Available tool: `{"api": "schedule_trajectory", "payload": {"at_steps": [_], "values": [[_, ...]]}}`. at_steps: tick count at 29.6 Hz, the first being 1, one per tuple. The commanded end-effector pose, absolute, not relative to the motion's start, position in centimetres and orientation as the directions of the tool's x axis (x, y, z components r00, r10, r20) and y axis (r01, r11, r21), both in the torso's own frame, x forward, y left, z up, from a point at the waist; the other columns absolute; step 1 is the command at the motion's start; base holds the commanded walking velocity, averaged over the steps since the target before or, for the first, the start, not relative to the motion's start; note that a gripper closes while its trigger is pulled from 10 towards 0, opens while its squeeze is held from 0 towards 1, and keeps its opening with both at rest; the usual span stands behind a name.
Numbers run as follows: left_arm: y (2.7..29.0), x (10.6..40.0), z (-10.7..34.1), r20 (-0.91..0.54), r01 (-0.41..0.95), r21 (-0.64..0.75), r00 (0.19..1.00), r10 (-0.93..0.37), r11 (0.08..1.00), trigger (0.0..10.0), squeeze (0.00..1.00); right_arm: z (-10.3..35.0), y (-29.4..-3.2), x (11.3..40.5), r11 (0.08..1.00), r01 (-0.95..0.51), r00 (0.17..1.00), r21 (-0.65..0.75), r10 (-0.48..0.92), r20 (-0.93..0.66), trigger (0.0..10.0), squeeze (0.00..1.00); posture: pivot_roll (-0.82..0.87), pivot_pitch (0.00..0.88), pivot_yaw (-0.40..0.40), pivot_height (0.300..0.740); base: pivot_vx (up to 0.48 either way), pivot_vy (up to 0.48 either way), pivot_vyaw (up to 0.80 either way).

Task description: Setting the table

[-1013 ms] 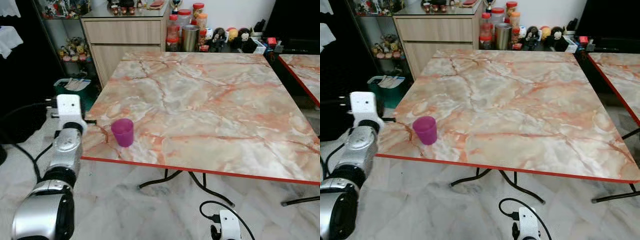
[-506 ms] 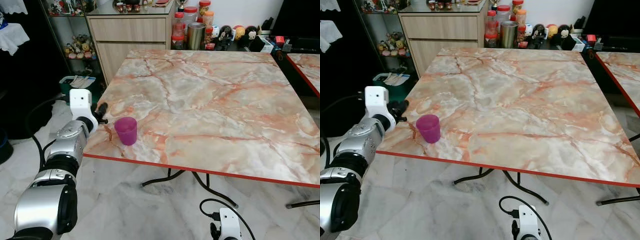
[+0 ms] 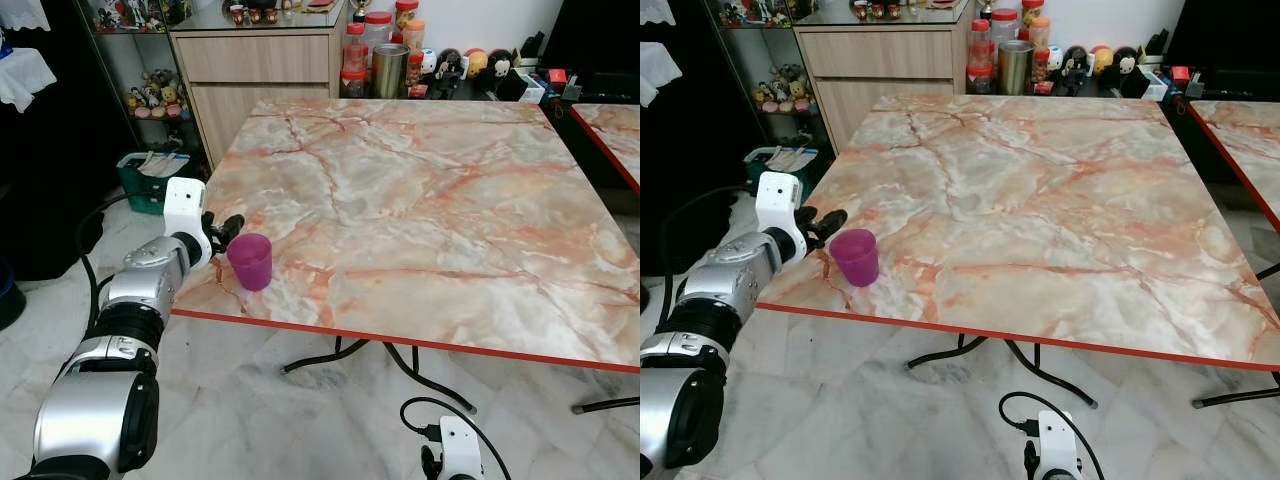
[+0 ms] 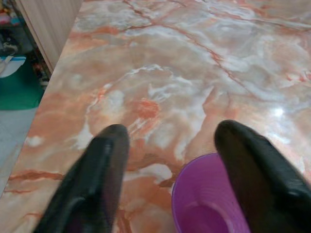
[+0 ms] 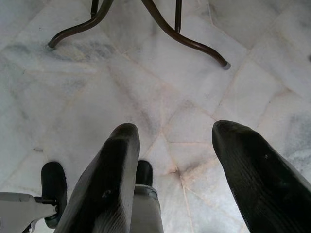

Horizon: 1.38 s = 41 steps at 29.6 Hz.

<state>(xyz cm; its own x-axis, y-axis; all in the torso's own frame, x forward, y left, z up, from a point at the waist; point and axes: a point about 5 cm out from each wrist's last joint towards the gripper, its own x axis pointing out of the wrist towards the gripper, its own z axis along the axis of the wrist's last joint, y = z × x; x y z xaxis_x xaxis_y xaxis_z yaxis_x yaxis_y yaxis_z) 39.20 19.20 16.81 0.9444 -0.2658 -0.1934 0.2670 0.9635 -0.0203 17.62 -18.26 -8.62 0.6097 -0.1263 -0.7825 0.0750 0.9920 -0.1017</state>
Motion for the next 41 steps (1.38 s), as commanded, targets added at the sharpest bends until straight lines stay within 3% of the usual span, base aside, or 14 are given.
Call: {"api": "schedule_trajectory", "payload": {"at_steps": [1, 14, 38, 40, 41], "values": [[19.3, 39.0, 16.4, -0.231, 0.277, 0.015, 0.936, -0.266, 0.961, 10.0, 0.00, -8.7, -18.2, 17.4, 0.991, 0.088, 0.603, -0.098, -0.131, -0.787, 10.0, 0.00, 0.04, 0.000, 0.049, 0.736, 0.000, 0.000, 0.00], [19.0, 38.7, 15.0, -0.338, 0.290, 0.045, 0.905, -0.259, 0.956, 10.0, 0.00, -8.6, -18.2, 17.6, 0.991, 0.093, 0.607, -0.096, -0.133, -0.783, 10.0, 0.00, 0.03, 0.000, 0.051, 0.736, 0.000, 0.000, 0.00], [18.6, 38.4, 14.1, -0.398, 0.309, 0.058, 0.879, -0.262, 0.949, 10.0, 0.00, -8.6, -18.2, 17.6, 0.991, 0.092, 0.611, -0.096, -0.132, -0.781, 10.0, 0.00, 0.02, 0.000, 0.054, 0.736, 0.000, 0.000, 0.00], [18.6, 38.3, 14.0, -0.401, 0.309, 0.056, 0.878, -0.262, 0.949, 9.9, 0.00, -8.6, -18.2, 17.6, 0.991, 0.091, 0.612, -0.097, -0.132, -0.780, 10.0, 0.00, 0.02, 0.000, 0.054, 0.736, 0.000, 0.000, 0.00], [18.6, 38.3, 13.9, -0.404, 0.309, 0.055, 0.877, -0.262, 0.949, 9.2, 0.00, -8.6, -18.2, 17.6, 0.991, 0.091, 0.611, -0.097, -0.132, -0.780, 10.0, 0.00, 0.02, 0.000, 0.051, 0.736, 0.000, 0.000, 0.00]]}}
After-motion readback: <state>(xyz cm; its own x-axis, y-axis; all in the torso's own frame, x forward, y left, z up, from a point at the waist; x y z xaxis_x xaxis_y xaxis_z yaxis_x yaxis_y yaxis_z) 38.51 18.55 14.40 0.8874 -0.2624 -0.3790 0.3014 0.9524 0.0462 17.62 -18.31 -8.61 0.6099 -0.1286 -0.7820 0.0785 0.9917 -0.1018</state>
